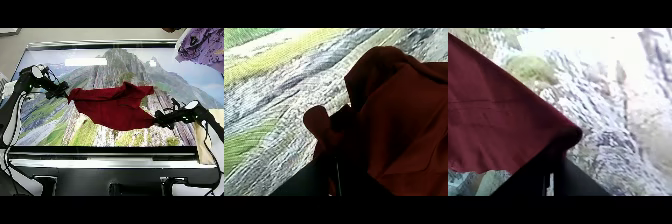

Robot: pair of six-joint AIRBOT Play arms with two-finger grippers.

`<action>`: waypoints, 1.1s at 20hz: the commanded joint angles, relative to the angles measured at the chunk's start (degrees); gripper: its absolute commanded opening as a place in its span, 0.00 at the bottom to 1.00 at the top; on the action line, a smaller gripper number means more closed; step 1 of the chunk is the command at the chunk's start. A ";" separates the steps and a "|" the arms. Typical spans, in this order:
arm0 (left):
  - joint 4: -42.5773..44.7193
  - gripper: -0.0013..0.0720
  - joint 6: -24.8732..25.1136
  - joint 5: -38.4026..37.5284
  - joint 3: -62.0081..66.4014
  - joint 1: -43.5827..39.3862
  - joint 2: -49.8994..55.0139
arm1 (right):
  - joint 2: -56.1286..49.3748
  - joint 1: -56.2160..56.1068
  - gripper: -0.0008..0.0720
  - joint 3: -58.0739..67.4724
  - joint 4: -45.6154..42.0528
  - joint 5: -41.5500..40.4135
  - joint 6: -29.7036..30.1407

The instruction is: Fold the clothes and pants, and hang the long-sleeved shirts on hangers.

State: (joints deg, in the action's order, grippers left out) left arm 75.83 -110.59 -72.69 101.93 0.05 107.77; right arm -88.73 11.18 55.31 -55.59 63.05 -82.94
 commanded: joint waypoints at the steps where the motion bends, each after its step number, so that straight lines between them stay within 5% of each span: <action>1: 0.02 0.04 0.22 0.04 0.07 0.13 -0.61 | -0.02 -0.02 0.05 2.12 1.09 -0.39 0.04; 8: 0.02 0.04 1.88 -4.11 12.11 3.15 -9.60 | 7.34 0.00 0.05 34.10 3.96 7.56 0.33; 14: 0.31 0.04 3.96 -4.70 16.98 8.61 -32.81 | 23.17 0.11 0.05 65.02 -14.75 7.43 -7.39; 22: 9.64 0.04 -0.52 -4.24 14.36 10.03 -56.96 | 40.87 0.09 0.05 65.68 -27.98 0.26 -13.99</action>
State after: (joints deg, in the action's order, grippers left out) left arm 81.03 -108.40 -77.21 117.36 9.74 57.60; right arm -51.07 11.27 120.16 -78.96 65.23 -94.41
